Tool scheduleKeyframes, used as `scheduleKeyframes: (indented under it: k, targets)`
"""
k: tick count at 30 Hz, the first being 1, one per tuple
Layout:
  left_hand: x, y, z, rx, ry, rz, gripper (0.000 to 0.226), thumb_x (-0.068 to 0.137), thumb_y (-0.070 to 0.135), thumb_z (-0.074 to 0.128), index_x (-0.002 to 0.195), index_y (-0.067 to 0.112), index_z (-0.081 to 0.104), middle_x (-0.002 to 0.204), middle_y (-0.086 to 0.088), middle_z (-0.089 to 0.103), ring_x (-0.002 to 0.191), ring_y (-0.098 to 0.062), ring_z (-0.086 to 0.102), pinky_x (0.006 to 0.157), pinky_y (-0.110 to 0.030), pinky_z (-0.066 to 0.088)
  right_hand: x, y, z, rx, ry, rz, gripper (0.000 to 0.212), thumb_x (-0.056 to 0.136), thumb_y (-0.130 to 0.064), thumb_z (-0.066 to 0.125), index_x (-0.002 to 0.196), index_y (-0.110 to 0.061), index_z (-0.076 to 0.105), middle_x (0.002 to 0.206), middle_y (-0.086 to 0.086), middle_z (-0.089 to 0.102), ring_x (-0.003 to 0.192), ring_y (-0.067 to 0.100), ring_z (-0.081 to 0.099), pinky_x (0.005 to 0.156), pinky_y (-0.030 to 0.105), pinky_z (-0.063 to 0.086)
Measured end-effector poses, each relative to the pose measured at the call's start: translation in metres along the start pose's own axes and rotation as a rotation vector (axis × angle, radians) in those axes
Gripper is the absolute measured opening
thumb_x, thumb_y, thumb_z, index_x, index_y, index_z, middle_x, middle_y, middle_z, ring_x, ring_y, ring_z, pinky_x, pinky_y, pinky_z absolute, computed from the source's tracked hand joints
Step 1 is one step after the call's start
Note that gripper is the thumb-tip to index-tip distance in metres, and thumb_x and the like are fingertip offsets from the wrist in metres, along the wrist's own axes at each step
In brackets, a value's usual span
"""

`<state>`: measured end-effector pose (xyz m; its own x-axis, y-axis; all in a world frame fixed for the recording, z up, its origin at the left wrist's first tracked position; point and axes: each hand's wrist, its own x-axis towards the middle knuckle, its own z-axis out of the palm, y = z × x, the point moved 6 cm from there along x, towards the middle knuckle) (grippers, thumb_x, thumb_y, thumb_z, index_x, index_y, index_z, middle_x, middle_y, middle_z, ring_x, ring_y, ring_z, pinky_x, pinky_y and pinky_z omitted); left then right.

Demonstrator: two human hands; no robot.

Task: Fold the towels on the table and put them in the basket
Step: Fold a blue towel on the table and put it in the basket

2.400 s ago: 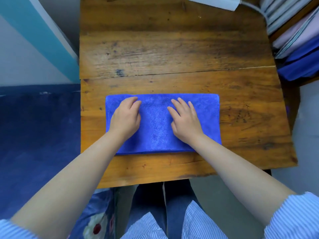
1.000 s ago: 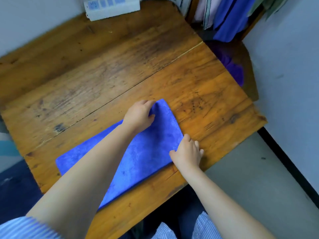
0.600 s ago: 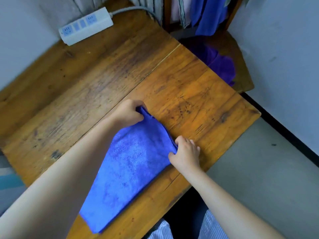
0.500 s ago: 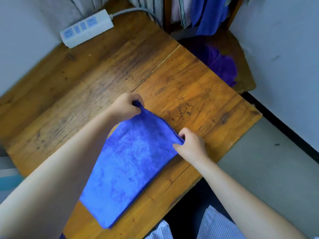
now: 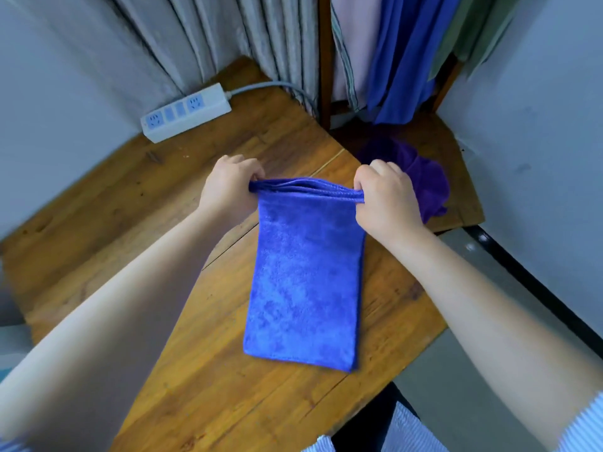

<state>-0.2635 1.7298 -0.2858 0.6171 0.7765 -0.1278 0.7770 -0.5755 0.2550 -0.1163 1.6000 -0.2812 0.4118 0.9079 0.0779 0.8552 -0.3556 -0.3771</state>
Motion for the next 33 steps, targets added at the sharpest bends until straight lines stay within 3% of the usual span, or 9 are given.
scheduleKeyframes:
  k: [3,6,9,13,16,21,23,25,33]
  targets:
    - [-0.019,-0.006,0.008,0.041,0.090,0.128,0.023,0.070,-0.012,0.053,0.085,0.000,0.064,0.084,-0.018,0.061,0.088,-0.037,0.052,0.067,-0.034,0.040,-0.016,-0.002,0.013,0.019,0.020,-0.105,0.022,0.058,0.014,0.065,0.066,-0.002,0.054,0.068,0.014,0.057,0.065,0.034,0.054,0.056,0.031,0.036]
    - [-0.054,-0.016,0.028,0.055,0.109,0.344,0.020,0.061,-0.005,0.048,0.073,0.005,0.060,0.063,-0.014,0.058,0.063,-0.034,0.055,0.055,-0.029,0.044,-0.050,-0.002,0.033,0.068,-0.022,-0.224,0.006,0.062,-0.006,0.060,0.064,-0.009,0.055,0.063,0.006,0.056,0.064,0.026,0.053,0.060,0.026,0.031]
    - [-0.091,-0.029,0.050,0.053,0.072,0.469,0.015,0.067,0.009,0.037,0.077,0.018,0.044,0.060,-0.009,0.056,0.068,-0.024,0.040,0.058,-0.025,0.036,-0.093,0.000,0.054,0.136,-0.116,-0.303,0.015,0.067,-0.022,0.047,0.066,-0.012,0.059,0.063,0.003,0.056,0.070,0.015,0.039,0.064,0.025,0.026]
    - [-0.130,-0.037,0.069,0.062,0.088,0.564,0.010,0.070,0.009,0.039,0.075,0.018,0.037,0.058,-0.008,0.056,0.069,-0.020,0.032,0.055,-0.025,0.036,-0.135,-0.004,0.067,0.161,-0.159,-0.353,0.021,0.065,-0.014,0.044,0.066,-0.008,0.064,0.061,0.005,0.056,0.070,0.016,0.036,0.066,0.025,0.027]
    - [-0.151,-0.038,0.076,0.044,0.108,0.573,0.010,0.071,0.007,0.038,0.074,0.017,0.035,0.057,-0.008,0.055,0.068,-0.020,0.032,0.050,-0.029,0.041,-0.149,-0.008,0.065,0.178,-0.138,-0.367,0.021,0.062,-0.009,0.043,0.065,-0.006,0.063,0.061,0.006,0.055,0.071,0.017,0.036,0.066,0.026,0.026]
    - [-0.179,-0.043,0.093,-0.046,0.085,0.445,0.013,0.067,0.005,0.035,0.071,0.017,0.035,0.056,-0.006,0.052,0.067,-0.018,0.029,0.048,-0.024,0.039,-0.165,-0.013,0.065,0.192,-0.110,-0.368,0.019,0.062,-0.009,0.042,0.063,-0.006,0.061,0.063,0.007,0.055,0.074,0.017,0.038,0.070,0.025,0.028]
    - [-0.187,-0.046,0.101,-0.073,0.082,0.412,0.013,0.063,0.004,0.033,0.068,0.015,0.040,0.055,-0.006,0.051,0.066,-0.017,0.028,0.052,-0.021,0.033,-0.174,-0.017,0.068,0.189,-0.099,-0.379,0.018,0.062,-0.010,0.043,0.062,-0.006,0.060,0.063,0.007,0.055,0.074,0.017,0.038,0.072,0.025,0.029]
    - [-0.192,-0.051,0.107,-0.070,0.075,0.382,0.013,0.062,0.006,0.032,0.064,0.011,0.044,0.056,-0.006,0.052,0.066,-0.017,0.028,0.047,-0.023,0.038,-0.181,-0.020,0.073,0.180,-0.101,-0.388,0.017,0.062,-0.011,0.044,0.062,-0.006,0.060,0.064,0.007,0.055,0.074,0.017,0.038,0.073,0.026,0.030]
    - [-0.208,-0.059,0.128,-0.032,0.084,0.300,0.023,0.059,0.005,0.044,0.076,0.019,0.036,0.060,-0.006,0.055,0.068,-0.019,0.037,0.043,-0.022,0.044,-0.201,-0.011,0.093,0.137,-0.117,-0.350,0.017,0.063,-0.007,0.043,0.064,-0.006,0.060,0.066,0.009,0.057,0.077,0.019,0.040,0.073,0.027,0.031]
